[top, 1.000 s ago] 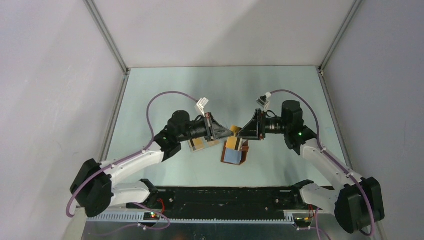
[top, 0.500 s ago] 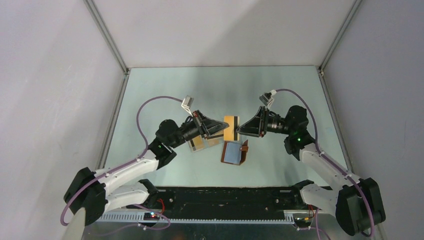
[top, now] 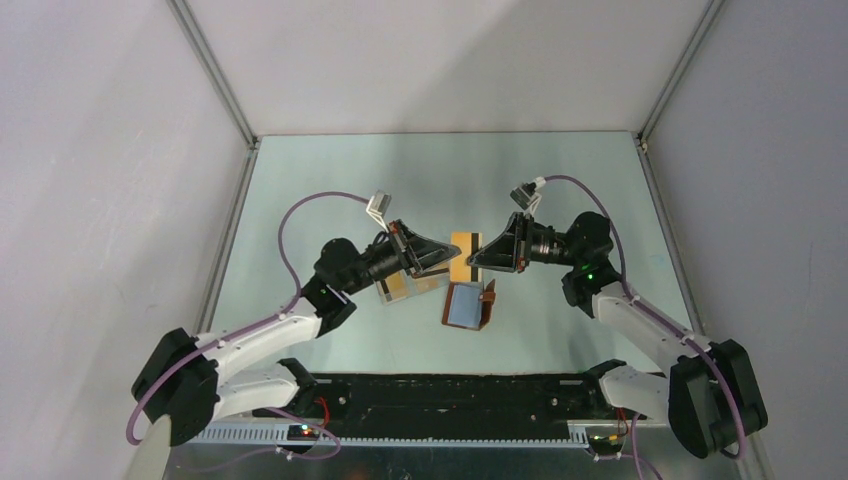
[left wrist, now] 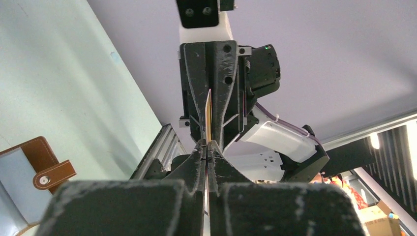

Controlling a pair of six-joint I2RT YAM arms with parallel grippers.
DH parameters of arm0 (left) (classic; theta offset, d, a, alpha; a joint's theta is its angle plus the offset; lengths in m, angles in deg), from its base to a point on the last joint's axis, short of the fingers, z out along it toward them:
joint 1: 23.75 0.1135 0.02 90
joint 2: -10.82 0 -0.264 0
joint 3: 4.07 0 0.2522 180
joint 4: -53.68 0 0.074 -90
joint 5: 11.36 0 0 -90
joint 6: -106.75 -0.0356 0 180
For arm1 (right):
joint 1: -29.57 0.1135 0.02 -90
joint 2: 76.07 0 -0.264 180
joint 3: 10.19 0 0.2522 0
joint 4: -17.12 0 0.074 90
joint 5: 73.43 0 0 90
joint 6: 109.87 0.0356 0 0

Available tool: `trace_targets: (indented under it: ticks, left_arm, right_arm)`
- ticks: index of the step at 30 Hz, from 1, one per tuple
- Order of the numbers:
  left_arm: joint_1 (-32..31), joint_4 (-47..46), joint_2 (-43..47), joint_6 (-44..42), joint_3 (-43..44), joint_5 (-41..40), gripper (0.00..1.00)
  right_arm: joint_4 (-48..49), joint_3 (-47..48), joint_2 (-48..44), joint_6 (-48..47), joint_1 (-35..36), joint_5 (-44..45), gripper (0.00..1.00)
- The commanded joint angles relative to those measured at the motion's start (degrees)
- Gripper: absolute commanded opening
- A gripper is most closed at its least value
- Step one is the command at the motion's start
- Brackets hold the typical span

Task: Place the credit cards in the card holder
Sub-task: Insert the credit card into the card holder.

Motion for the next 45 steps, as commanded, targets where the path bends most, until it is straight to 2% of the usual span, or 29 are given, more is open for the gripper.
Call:
trace_targets:
  ticks: [1,2,4,5,7,9,12,13,16,20,22,25,30,34,40,45]
  left_arm:
    - [-0.2,-2.7,0.1,0.4,-0.8,1.0,0.0]
    - [-0.3,-2.7,0.1,0.4,-0.8,0.9,0.02]
    - [-0.1,-2.7,0.0,0.6,-1.0,1.0,0.25]
    - [-0.1,-2.7,-0.1,0.6,-1.1,1.1,0.47]
    - [0.1,-2.6,0.3,0.7,-1.7,1.0,0.64]
    - [0.4,-2.3,1.1,0.7,-3.3,-0.1,0.68]
    - [0.9,2.3,3.2,0.1,-6.0,-3.8,0.67]
    - [1.0,7.7,4.6,-0.3,-6.3,-6.2,0.66]
    - [1.0,18.3,8.2,-2.8,-7.0,-11.2,0.63]
    - [0.9,40.3,13.0,-5.7,-5.0,-20.0,0.62]
    - [0.7,45.7,13.8,-6.8,-3.9,-23.2,0.62]
    - [0.0,47.1,12.7,-7.8,-3.5,-23.5,0.58]
    - [-3.1,47.5,5.5,-8.8,-0.9,-23.4,0.51]
    - [-5.6,47.5,-2.0,-10.4,3.2,-23.3,0.51]
    - [-7.8,47.5,-12.6,-13.2,10.8,-21.7,0.52]
    - [-8.6,47.5,-20.7,-14.9,16.2,-20.4,0.47]
  right_arm:
    - [4.4,0.2,0.7,0.9,0.1,-1.1,0.0]
    - [3.7,0.2,0.7,0.2,0.1,-1.3,0.0]
    - [-0.3,0.6,0.2,-2.7,0.2,-1.4,0.0]
    - [-2.2,0.9,-0.1,-4.0,0.2,-1.1,0.0]
    - [-12.2,2.2,-0.9,-10.1,0.6,0.3,0.0]
    - [-29.1,4.1,-1.4,-18.2,1.6,3.3,0.0]
    - [-45.4,7.3,-0.9,-30.3,4.0,10.4,0.0]
    - [-49.8,7.5,-0.6,-31.7,5.2,13.5,0.0]
    - [-55.0,8.0,1.9,-34.8,6.9,20.2,0.0]
    - [-58.7,9.9,6.1,-35.2,8.7,26.7,0.0]
    - [-60.0,11.6,8.7,-35.3,10.0,28.6,0.0]
    - [-63.0,15.2,12.5,-36.1,11.5,32.0,0.0]
    - [-71.0,19.8,15.0,-38.2,14.1,41.3,0.0]
    - [-76.5,20.1,13.5,-40.0,14.3,45.6,0.0]
    - [-78.2,19.1,14.3,-42.0,13.1,47.0,0.0]
    - [-77.8,17.7,14.7,-42.4,10.7,46.5,0.0]
